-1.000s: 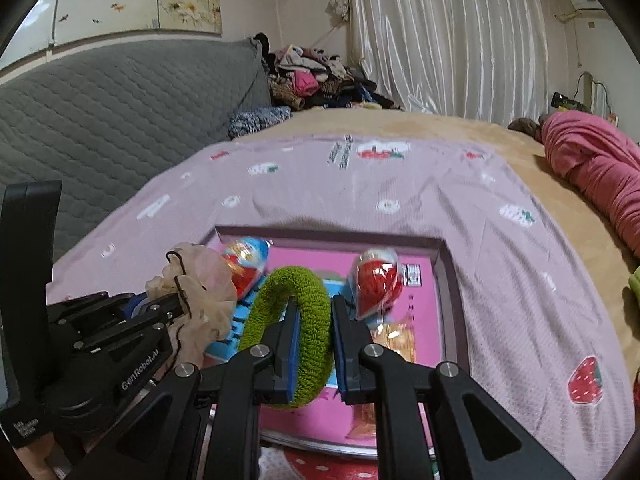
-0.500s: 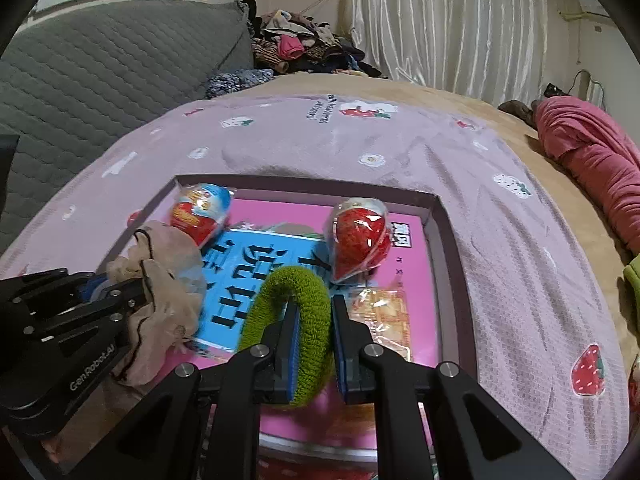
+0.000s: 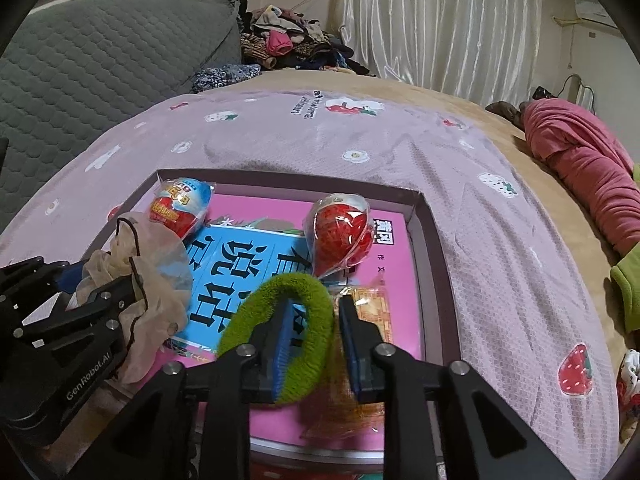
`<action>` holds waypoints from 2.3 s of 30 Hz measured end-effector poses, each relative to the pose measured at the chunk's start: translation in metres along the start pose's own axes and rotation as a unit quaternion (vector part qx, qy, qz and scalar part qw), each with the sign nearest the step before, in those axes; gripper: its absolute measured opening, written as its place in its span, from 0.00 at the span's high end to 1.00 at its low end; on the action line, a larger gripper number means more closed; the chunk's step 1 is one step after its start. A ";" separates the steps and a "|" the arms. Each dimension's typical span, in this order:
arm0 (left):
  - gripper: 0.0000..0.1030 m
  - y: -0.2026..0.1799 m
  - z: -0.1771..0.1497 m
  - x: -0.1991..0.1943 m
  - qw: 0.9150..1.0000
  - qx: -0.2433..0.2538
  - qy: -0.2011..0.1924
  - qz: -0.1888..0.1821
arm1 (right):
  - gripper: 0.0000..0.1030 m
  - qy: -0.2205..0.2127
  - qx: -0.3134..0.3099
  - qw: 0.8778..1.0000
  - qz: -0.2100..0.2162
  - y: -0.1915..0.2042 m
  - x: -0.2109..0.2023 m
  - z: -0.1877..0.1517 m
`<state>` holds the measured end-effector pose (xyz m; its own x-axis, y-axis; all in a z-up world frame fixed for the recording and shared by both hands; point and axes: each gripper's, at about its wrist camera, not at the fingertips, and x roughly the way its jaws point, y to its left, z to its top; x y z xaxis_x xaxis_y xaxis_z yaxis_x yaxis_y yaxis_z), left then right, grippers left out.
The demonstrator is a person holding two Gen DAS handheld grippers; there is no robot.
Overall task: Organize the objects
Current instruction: 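Lower both items into the tray and open both tools, then withdraw both tools back toward the blue candy packet and biscuit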
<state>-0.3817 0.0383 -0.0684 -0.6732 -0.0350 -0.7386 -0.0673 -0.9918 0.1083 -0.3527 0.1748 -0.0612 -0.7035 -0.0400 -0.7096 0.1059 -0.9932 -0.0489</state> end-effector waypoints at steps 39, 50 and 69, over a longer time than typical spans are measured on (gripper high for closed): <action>0.22 0.024 0.000 -0.013 0.998 -0.010 0.057 -0.037 | 0.40 -0.034 0.008 0.999 -0.025 -0.008 -0.028 0.013; 0.22 0.031 0.007 -0.045 0.999 -0.024 0.020 -0.037 | 0.37 -0.052 0.013 0.998 -0.027 -0.010 -0.043 0.016; 0.22 0.040 -0.017 -0.138 0.998 -0.046 -0.041 -0.005 | 0.05 -0.119 0.017 0.992 -0.027 -0.005 -0.166 -0.005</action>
<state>-0.2788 0.0009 0.0271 -0.7312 -0.0181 -0.6819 -0.0093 -0.9993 0.0364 -0.2330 0.1870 0.0527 -0.8541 -0.0067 -0.5201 0.0422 -0.9975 -0.0565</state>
